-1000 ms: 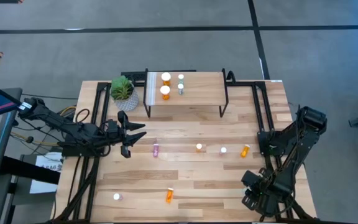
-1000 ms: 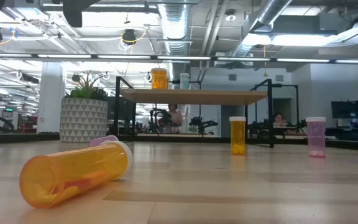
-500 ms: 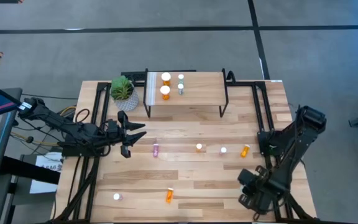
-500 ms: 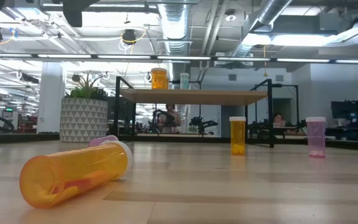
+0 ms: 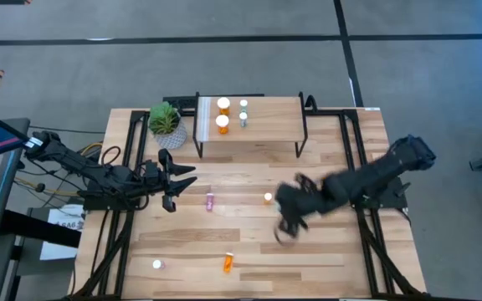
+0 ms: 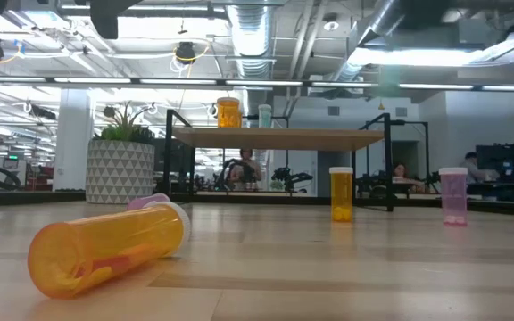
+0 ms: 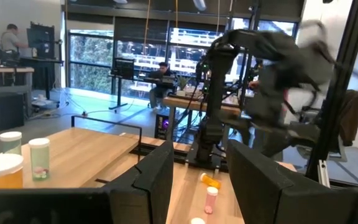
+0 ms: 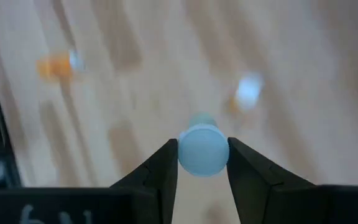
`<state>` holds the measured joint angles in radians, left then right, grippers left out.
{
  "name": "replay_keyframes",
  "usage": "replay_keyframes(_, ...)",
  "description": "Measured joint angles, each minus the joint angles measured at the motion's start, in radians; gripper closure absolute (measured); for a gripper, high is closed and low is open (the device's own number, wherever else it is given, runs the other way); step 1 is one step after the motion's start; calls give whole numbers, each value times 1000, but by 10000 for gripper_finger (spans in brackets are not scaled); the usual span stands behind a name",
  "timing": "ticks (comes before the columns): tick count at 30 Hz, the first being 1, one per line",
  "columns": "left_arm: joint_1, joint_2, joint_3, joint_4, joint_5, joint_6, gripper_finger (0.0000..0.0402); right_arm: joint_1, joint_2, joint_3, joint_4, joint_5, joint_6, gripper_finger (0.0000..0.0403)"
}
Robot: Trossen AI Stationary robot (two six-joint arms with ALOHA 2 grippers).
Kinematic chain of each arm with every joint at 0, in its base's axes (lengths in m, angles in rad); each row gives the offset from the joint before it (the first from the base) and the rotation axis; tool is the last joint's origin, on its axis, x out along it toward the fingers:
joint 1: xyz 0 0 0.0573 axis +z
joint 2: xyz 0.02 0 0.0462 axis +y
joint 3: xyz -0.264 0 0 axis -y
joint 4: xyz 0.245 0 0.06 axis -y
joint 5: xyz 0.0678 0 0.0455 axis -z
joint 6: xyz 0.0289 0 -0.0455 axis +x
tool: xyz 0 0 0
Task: Pick and place medicine bottles onto shelf by color
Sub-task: Put the blue pill bottle on the shelf aligned with the other blue pill bottles
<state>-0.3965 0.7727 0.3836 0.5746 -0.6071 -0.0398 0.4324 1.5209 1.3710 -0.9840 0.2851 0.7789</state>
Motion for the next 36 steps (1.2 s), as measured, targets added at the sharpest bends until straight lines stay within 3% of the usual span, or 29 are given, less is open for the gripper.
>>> replay_keyframes(8, 0, 0, 0, 0, 0, 1, 262, -403, 6, 176, 88, -89, -420, 261)
replay_keyframes(17, 0, 0, 0, 2, -1, 12, 262, -727, 8, 215, 215, -334, -529, 255)
replay_keyframes(24, 19, 0, 0, 4, -11, 25, 262, -802, 110, 422, 151, -395, -594, 254)
replay_keyframes(31, 35, 0, 0, -36, 1, -34, 262, -820, 345, 745, -139, -399, -667, 254)
replay_keyframes(36, 35, 0, 0, -72, 13, -66, 262, -819, 467, 895, -282, -400, -692, 251)
